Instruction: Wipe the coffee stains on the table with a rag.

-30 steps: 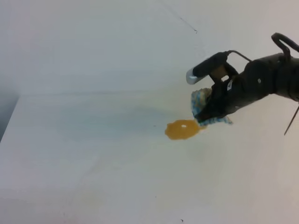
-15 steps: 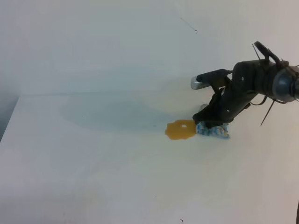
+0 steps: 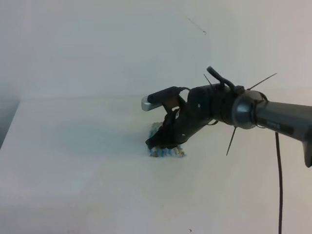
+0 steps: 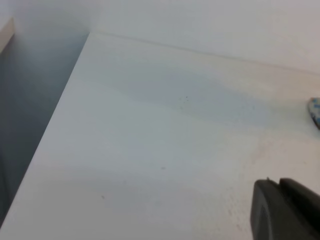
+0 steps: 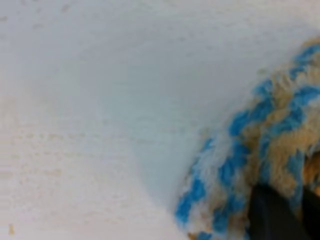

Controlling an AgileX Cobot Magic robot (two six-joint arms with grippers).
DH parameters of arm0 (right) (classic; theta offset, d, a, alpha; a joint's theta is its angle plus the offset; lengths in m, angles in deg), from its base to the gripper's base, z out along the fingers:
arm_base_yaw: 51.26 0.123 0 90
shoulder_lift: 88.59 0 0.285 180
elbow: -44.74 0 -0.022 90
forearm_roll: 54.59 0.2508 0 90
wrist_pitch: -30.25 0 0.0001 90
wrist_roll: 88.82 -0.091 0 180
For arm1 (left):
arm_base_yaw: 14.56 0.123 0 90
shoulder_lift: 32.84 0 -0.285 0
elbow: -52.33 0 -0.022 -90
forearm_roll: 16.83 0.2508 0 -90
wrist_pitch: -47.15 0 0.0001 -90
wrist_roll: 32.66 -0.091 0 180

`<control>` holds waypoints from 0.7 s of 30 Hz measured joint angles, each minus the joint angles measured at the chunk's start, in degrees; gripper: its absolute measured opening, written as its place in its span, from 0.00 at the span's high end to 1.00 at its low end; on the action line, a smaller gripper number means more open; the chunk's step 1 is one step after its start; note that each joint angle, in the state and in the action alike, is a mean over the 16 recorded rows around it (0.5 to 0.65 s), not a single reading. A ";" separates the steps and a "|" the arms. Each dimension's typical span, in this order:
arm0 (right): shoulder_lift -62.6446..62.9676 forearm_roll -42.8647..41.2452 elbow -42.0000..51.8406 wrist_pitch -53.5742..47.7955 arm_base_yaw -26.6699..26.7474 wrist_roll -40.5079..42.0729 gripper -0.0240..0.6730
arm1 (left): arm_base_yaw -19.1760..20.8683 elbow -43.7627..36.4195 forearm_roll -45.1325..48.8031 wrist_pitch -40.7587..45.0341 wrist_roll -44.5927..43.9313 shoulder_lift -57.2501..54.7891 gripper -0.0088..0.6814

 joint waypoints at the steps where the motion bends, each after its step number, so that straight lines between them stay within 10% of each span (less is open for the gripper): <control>1: -0.13 -0.95 -0.21 -0.13 0.12 -0.31 0.97 | 0.00 0.00 0.00 0.00 -0.01 0.00 0.99; 21: -1.97 -3.24 -2.13 -5.28 -5.78 -3.00 0.97 | -0.01 -0.47 0.01 -0.17 -0.11 0.29 0.99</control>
